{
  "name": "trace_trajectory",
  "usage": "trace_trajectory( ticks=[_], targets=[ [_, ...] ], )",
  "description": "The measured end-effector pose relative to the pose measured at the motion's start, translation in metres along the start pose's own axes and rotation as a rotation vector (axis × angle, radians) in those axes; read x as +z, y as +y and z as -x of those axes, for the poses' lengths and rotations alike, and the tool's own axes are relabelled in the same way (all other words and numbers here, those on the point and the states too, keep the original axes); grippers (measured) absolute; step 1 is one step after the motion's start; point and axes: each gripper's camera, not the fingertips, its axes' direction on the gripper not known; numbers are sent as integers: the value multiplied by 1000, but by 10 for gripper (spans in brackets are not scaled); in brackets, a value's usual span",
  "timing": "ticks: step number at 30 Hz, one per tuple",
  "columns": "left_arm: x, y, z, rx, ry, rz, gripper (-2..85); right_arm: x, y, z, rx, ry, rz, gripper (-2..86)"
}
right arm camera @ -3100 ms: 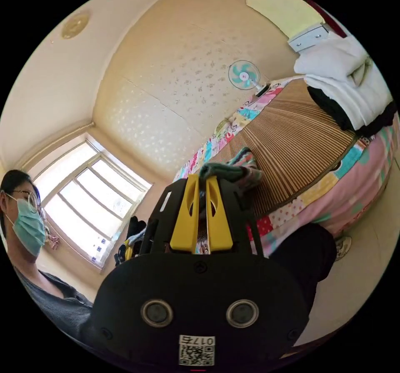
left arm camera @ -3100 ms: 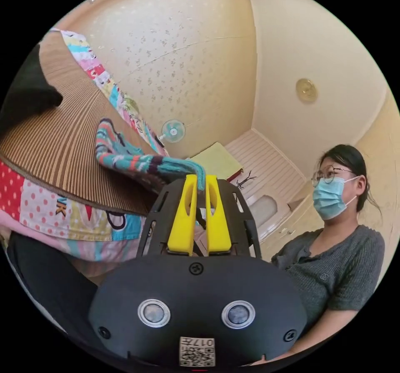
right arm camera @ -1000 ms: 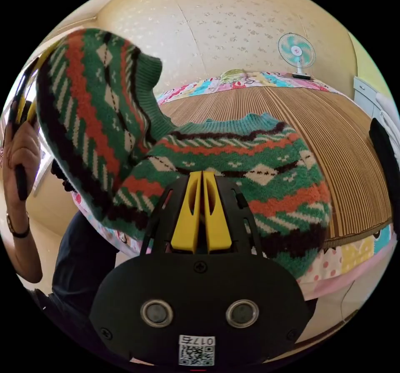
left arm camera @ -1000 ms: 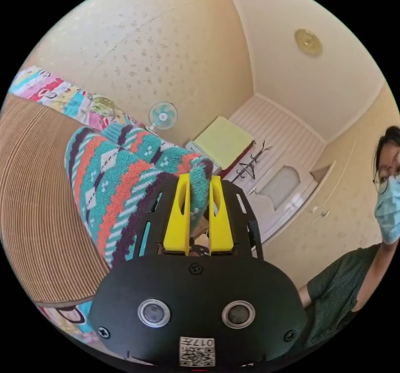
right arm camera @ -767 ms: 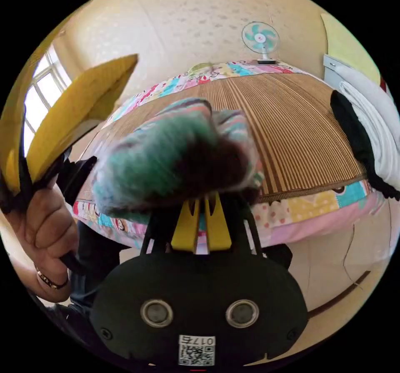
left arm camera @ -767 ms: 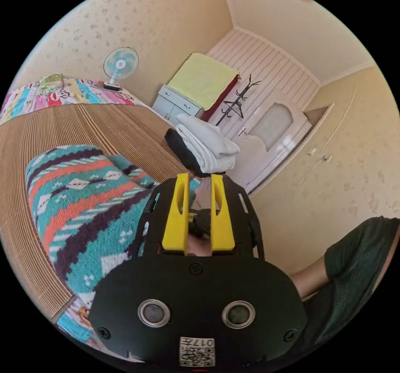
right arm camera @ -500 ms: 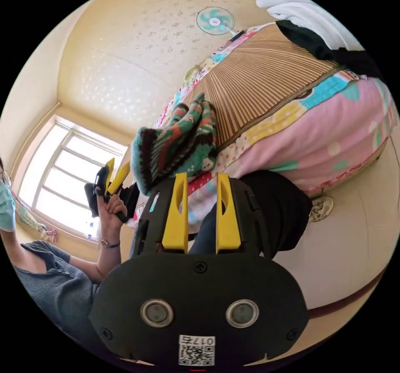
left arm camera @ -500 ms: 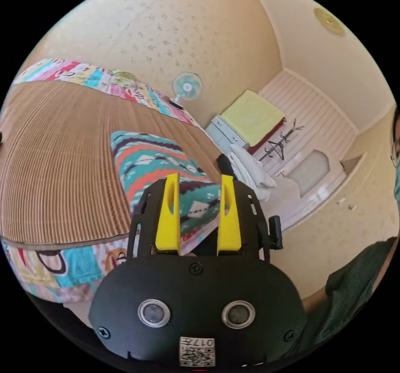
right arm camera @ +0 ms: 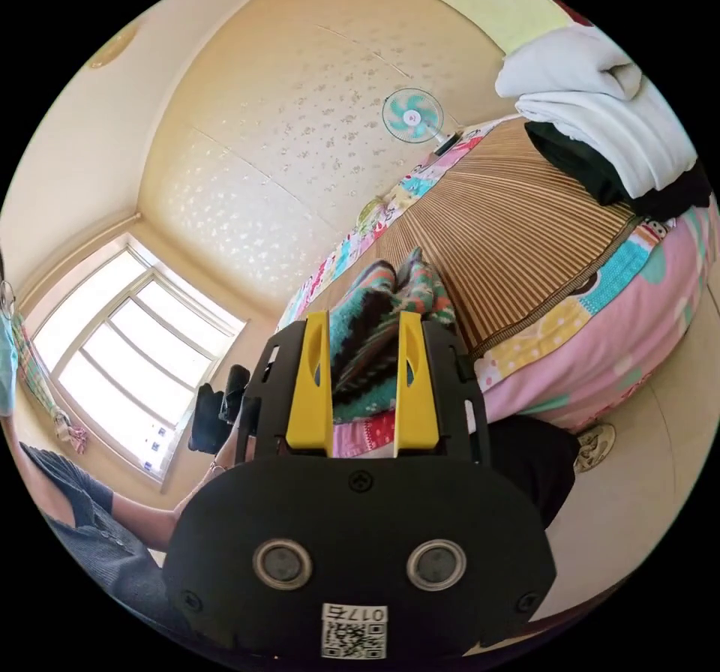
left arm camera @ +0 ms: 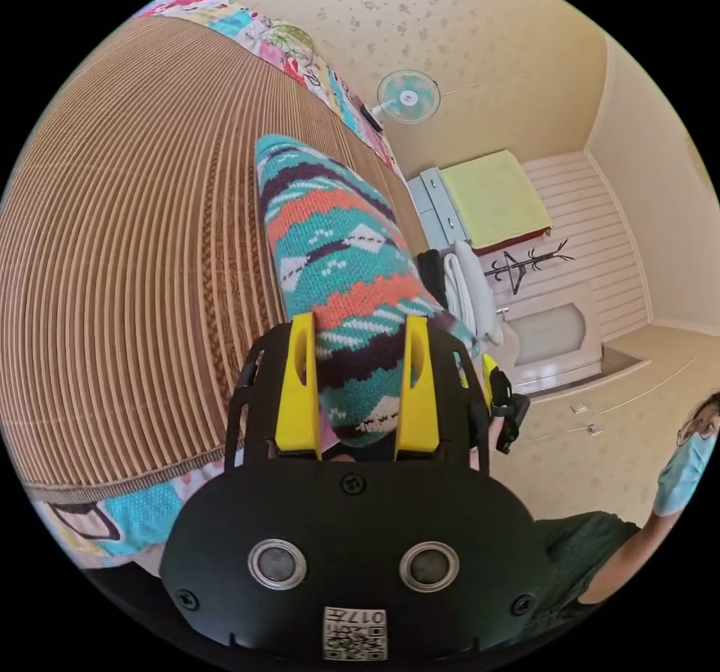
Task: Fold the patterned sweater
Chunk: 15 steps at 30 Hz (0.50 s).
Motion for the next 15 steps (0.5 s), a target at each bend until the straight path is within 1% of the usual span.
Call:
trace_trajectory(
  ticks=[3,5,7,8,10,13,14,15],
  targets=[
    [54,-43,-26,65,-48,52,162,-23,12,-14,0,31,-57,127],
    [95,-67,-40,85,-44,81,161,-39,18,-33,38,90,-65,126],
    [158,-94,-64,128,-29,134,160,-51,20,-49,72,116,-68,126],
    [174,-99,-71,138,-24,143,160,-57,21,-59,96,125,-63,127],
    [235,-117,-97,163,-3,166,161,-64,22,-71,133,138,-56,129],
    [285,-130,-120,175,16,193,163,-67,19,-75,152,154,-41,135],
    [289,-131,-123,179,7,199,163,-63,16,-70,139,161,-26,139],
    [284,-127,-132,205,-50,164,166,-60,14,-67,128,165,-13,141]
  ],
)
